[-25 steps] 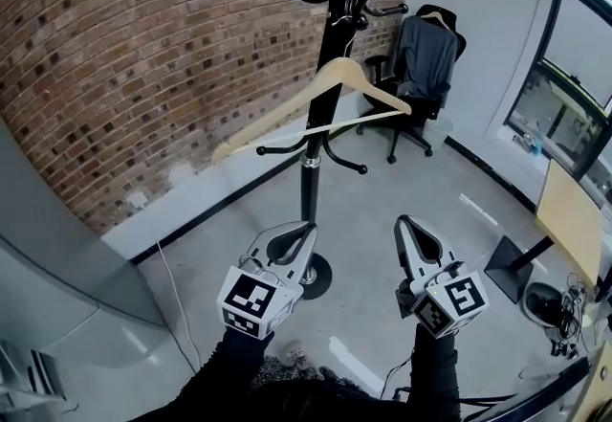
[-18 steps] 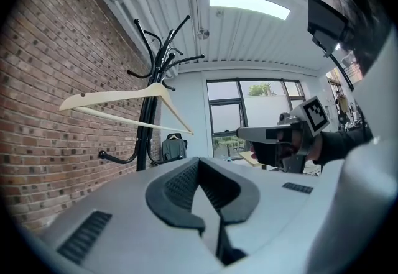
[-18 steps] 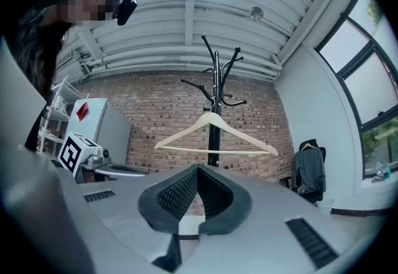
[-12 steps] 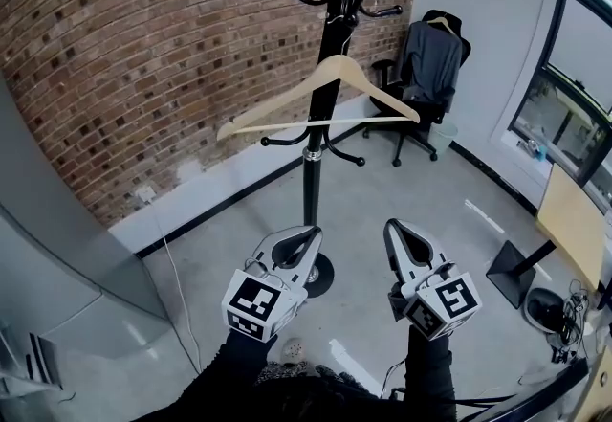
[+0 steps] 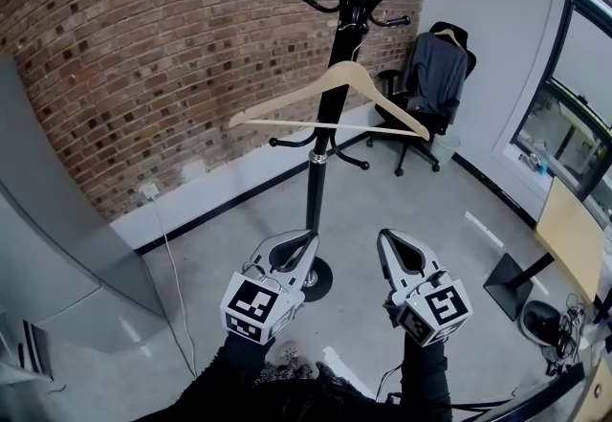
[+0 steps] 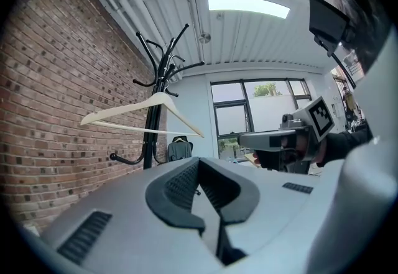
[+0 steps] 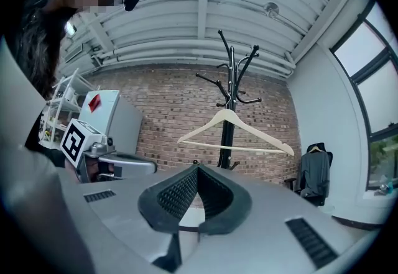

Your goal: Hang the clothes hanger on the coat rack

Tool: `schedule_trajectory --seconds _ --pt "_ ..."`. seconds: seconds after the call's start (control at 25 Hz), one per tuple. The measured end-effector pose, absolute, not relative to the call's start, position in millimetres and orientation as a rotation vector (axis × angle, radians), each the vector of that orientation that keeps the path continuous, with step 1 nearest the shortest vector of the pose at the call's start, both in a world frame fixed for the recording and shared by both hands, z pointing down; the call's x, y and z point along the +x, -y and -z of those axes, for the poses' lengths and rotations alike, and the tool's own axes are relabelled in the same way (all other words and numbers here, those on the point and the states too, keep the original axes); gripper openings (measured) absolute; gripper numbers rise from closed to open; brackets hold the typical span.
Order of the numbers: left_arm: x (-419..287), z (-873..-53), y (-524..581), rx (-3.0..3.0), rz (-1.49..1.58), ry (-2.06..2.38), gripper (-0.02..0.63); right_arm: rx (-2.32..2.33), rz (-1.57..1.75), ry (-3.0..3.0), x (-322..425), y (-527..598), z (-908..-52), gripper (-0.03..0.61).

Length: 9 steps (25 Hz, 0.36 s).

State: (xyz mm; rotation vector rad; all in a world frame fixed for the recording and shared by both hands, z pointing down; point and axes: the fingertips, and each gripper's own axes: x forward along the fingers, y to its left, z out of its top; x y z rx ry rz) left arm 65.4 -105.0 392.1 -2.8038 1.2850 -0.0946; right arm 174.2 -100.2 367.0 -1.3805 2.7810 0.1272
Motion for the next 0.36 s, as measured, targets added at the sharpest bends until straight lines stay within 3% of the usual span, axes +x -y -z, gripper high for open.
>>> schedule_trajectory --seconds 0.36 --pt "62.1 -384.2 104.3 -2.794 0.068 -1.287 0.008 -1.419 -0.175 -2.815 172.8 101.6 -367.4 0.009"
